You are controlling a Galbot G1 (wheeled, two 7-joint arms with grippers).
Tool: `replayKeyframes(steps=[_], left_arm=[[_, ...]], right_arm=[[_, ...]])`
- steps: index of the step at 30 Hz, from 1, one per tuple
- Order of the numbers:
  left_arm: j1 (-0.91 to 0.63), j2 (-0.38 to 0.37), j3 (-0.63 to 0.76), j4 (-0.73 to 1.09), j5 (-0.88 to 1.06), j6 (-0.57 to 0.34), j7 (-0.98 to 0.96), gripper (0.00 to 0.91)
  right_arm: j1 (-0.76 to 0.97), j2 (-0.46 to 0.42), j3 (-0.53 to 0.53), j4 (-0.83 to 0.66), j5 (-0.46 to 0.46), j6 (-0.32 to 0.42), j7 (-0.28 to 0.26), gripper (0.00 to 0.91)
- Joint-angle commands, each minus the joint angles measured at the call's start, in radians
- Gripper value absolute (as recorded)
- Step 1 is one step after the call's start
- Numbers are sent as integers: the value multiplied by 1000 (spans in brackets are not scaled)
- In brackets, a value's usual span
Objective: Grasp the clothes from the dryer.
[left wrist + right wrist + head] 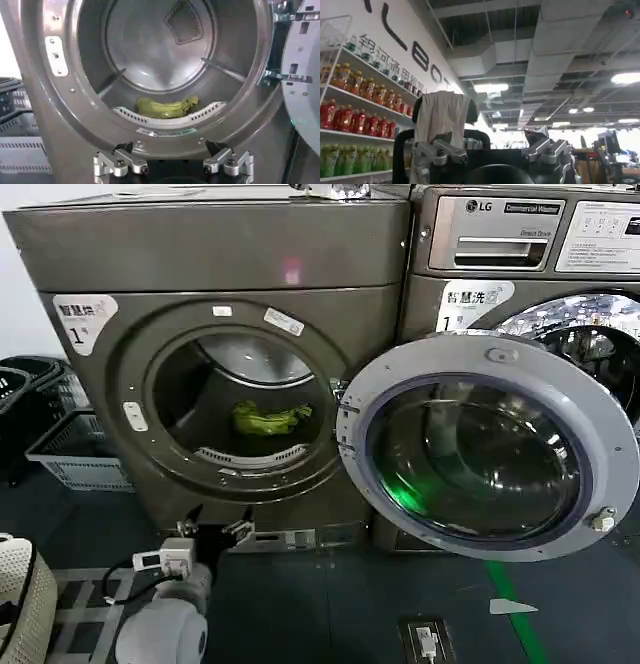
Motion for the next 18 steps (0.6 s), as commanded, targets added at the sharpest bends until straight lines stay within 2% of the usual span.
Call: replayKeyframes(steps=[1,18], left_arm=[[1,0,-1,1,3,49,5,907],[-3,-5,10,1,4,49,4,907]], right_arm=[[0,1,-2,-5,4,17,1,907],[-2,2,4,-2,5,11,21,907]])
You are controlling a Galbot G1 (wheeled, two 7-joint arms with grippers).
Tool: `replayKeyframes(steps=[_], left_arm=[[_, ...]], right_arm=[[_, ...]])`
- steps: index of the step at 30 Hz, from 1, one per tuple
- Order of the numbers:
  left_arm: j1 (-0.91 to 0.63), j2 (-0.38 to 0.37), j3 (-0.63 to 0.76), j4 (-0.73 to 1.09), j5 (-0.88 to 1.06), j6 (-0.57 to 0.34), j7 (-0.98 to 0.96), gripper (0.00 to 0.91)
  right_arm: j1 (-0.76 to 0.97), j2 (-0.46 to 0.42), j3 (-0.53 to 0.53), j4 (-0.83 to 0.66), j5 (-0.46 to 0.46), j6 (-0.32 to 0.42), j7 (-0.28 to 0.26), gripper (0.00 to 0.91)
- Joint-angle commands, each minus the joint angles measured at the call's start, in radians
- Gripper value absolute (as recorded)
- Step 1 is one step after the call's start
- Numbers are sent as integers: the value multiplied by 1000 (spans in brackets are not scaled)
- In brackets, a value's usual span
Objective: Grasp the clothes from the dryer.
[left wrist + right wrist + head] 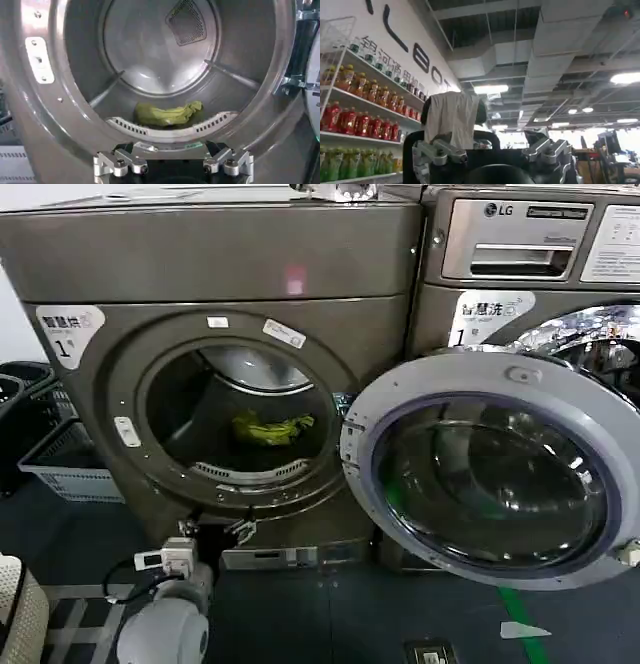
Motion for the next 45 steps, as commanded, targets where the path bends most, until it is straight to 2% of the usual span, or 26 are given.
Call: replayKeyframes(steps=[1,45], left_arm=[[0,-1,1,1,2,49,-1,907],[4,-7,0,11,6,49,-12,907]], right_arm=[[0,-2,2,-2,0,3,4,907],[-2,-4,8,-17,-4,3,4,907]])
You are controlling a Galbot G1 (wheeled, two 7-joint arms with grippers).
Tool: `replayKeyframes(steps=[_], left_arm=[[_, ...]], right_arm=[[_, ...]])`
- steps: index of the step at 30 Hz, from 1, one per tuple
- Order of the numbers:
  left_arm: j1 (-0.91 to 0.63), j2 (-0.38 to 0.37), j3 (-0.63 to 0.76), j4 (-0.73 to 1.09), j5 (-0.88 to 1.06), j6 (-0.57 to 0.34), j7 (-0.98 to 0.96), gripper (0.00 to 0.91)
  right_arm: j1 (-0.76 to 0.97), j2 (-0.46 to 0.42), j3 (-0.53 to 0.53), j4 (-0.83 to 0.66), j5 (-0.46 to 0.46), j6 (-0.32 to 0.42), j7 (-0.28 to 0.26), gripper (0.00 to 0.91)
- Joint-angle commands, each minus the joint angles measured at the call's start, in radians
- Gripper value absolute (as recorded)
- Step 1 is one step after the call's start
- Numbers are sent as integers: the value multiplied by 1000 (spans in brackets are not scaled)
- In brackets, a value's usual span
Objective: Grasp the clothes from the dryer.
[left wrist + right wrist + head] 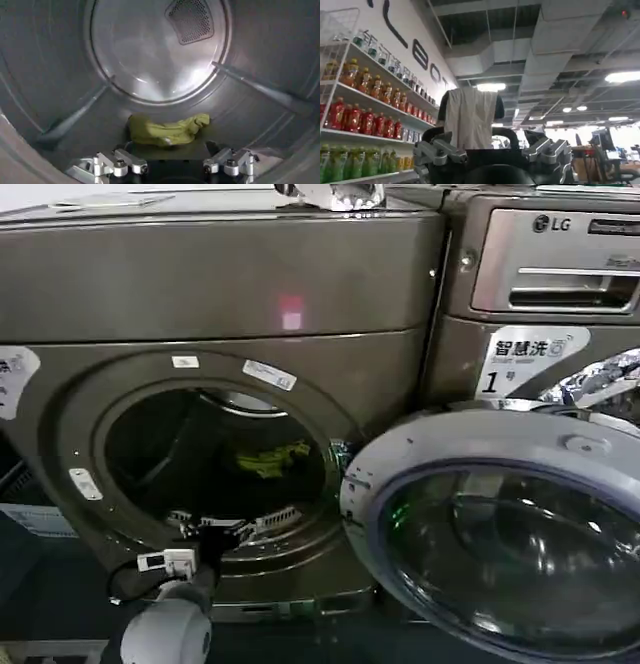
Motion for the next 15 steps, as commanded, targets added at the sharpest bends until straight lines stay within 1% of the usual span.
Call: replayKeyframes(steps=[1,15], left_arm=[[1,0,0,0,1,49,0,907],[0,5,-7,0,0,49,0,907]], right_arm=[[3,1,-2,4,0,0,-1,907],[2,4,0,1,-1,2,-1,907]])
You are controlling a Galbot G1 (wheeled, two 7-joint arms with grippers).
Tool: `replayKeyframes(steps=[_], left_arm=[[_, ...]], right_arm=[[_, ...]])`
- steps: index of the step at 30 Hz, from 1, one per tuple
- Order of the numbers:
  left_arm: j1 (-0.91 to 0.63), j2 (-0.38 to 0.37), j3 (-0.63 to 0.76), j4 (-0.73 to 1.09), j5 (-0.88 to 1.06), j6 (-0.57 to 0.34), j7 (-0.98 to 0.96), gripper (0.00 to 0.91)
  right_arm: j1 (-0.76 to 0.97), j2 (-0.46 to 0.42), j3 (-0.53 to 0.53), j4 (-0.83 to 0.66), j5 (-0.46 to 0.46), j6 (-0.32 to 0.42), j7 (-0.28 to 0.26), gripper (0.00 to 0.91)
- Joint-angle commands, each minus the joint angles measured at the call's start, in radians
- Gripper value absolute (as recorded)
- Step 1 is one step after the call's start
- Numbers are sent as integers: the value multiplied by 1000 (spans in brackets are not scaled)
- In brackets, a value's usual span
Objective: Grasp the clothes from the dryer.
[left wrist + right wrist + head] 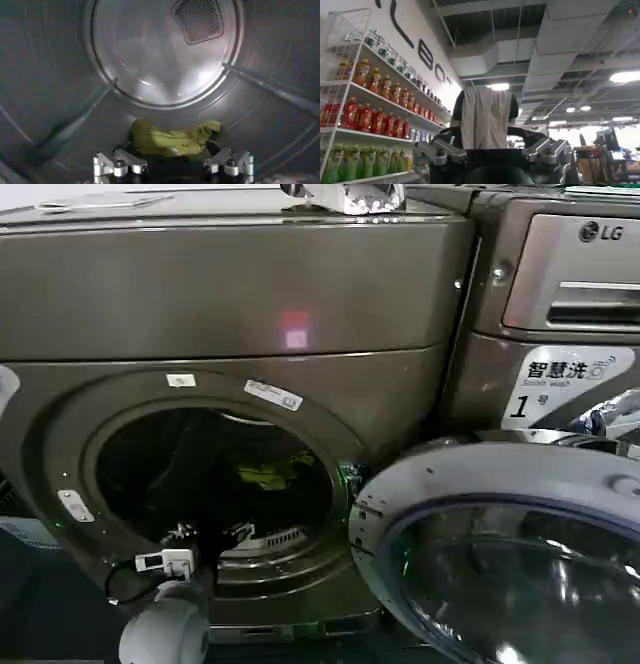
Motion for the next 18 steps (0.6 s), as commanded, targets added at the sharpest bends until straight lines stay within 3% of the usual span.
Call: replayKeyframes(steps=[1,18], left_arm=[[-1,1,-1,0,0,49,0,907],[3,5,-4,2,4,49,-9,907]], right_arm=[[0,2,0,-1,0,2,0,907],[-3,13,-4,0,-1,9,-3,907]])
